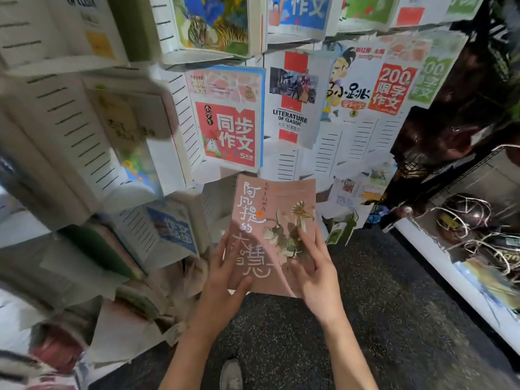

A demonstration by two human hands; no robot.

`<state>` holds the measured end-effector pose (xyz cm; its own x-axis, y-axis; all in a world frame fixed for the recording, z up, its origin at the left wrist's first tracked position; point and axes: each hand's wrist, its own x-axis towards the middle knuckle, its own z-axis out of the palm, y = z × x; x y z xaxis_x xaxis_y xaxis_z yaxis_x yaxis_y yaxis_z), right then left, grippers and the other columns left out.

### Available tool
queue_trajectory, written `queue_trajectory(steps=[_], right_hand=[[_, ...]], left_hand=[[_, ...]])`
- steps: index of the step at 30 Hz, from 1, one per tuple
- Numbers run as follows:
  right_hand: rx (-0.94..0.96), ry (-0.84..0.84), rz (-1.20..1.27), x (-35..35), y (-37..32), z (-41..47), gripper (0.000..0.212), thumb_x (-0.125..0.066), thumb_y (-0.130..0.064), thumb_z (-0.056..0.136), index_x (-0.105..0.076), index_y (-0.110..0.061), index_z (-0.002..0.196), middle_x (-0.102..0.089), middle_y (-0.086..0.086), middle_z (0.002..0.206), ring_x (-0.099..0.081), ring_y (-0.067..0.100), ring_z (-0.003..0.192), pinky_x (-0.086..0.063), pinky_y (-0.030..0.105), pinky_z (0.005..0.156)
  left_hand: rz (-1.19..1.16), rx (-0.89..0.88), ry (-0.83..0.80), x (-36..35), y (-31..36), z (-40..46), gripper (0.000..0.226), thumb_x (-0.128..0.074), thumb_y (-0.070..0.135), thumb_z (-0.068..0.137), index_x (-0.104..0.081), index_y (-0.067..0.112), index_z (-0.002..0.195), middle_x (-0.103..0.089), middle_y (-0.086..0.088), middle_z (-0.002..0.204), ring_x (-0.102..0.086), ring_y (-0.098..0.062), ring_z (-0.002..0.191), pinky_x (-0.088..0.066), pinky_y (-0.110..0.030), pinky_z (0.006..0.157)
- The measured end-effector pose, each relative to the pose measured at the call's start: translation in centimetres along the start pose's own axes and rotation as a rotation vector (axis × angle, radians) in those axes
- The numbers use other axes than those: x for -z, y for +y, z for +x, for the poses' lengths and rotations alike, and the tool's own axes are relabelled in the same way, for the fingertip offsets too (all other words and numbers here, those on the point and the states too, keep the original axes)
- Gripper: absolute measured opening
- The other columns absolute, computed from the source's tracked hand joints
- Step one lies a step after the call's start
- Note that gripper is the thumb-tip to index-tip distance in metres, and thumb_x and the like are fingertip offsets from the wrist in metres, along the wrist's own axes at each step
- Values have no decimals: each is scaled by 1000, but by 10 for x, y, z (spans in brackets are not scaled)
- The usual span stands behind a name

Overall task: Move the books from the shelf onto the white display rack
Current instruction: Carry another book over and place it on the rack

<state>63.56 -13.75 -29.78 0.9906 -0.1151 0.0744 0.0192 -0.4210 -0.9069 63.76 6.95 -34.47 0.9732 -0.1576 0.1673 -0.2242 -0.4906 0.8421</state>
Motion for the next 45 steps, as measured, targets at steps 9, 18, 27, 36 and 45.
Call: queue_trajectory(steps=[9,18,27,36,45], right_hand=[[15,-56,-47,-23,53,32,60,-62,-4,95,-45,-30,146,-12,-28,161,-12,2,150,-26,43,121],[98,-169,-116,-42,111,76,66,-61,-9,96,-30,-35,148,-12,-42,152,-15,-1,148,-22,36,121],[257,-208,-90,-59,158,123,57,-53,-27,102,-28,-24,153,-10,-30,160,-12,-1,148,-22,29,120],[422,-154,-150,-95,190,157,56,-51,-24,101,-31,-16,152,-13,-18,163,-15,-4,144,-21,17,114],[459,-155,-179,-106,200,181,57,-48,-16,101,-27,-22,154,-14,-13,165,-20,-6,141,-20,7,109]], left_hand=[[-14,142,41,-35,-39,23,86,-80,17,83,-30,37,150,-7,21,163,-6,12,146,-11,2,108],[-135,369,214,-86,-76,62,92,-87,32,71,-33,55,142,-3,40,155,-12,7,147,-26,-36,121],[-146,306,311,-116,-120,99,93,-81,39,68,-34,36,148,-6,35,157,-12,24,137,-27,-1,103],[-167,315,360,-112,-166,129,97,-82,30,68,-29,37,148,-5,34,154,-12,25,137,-27,1,103],[-64,303,320,-113,-190,160,104,-83,21,78,-14,37,154,-7,10,161,-16,7,138,-29,-15,109]])
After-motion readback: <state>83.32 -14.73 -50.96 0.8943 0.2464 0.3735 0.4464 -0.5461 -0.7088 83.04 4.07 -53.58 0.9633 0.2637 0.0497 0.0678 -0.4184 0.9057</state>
